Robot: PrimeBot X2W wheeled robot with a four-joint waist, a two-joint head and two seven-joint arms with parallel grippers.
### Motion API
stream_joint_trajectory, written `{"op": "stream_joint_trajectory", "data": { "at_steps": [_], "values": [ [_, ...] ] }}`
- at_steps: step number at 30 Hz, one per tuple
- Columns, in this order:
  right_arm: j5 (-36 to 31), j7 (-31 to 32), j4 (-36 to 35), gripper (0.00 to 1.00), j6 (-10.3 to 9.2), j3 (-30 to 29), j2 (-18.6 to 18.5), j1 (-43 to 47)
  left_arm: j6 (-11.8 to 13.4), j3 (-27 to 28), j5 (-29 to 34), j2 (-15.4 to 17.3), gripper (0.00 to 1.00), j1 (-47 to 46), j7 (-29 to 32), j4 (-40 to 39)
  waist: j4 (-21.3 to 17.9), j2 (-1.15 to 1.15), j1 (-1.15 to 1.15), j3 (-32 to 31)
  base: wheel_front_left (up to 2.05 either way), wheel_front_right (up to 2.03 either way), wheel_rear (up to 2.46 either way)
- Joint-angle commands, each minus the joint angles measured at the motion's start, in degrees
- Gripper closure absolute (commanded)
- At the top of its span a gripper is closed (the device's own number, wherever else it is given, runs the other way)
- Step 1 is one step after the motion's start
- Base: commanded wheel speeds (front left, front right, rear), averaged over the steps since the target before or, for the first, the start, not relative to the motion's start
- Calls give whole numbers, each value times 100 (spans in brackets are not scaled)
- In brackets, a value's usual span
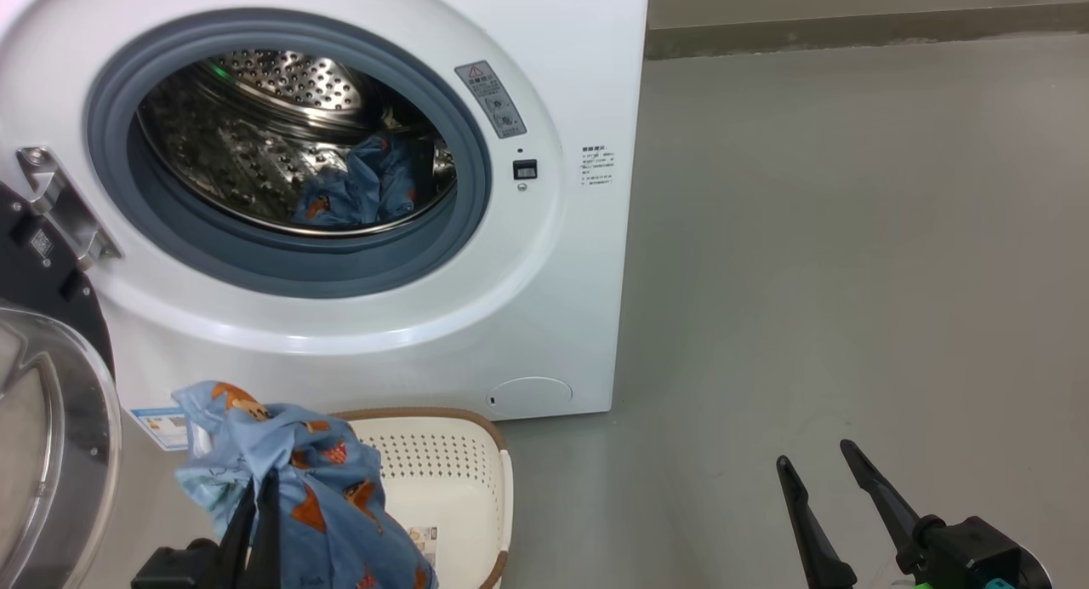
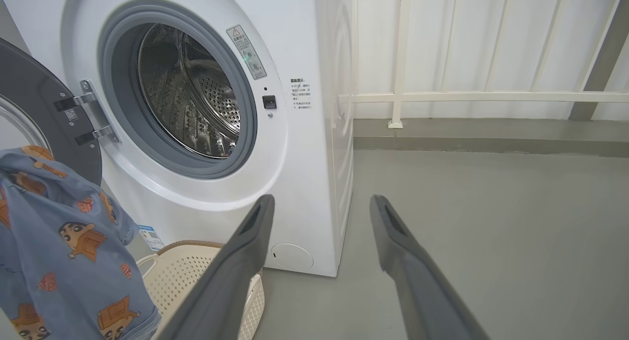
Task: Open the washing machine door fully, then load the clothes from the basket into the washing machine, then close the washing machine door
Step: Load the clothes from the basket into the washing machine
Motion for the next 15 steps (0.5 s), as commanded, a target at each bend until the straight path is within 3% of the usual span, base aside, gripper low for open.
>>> {"op": "stream_joint_trajectory", "data": {
  "at_steps": [1,15],
  "values": [
    [-44,-13,-180,0,35,138,-24,-54,60,203,-36,83,100,-277,-57,-113,3,0,0,13,0,0,0],
    [-33,5,-396,0,35,305,-65,-368,-36,353,-253,37,100,-1406,-214,432,-75,0,0,724,0,0,0]
  ]
}}
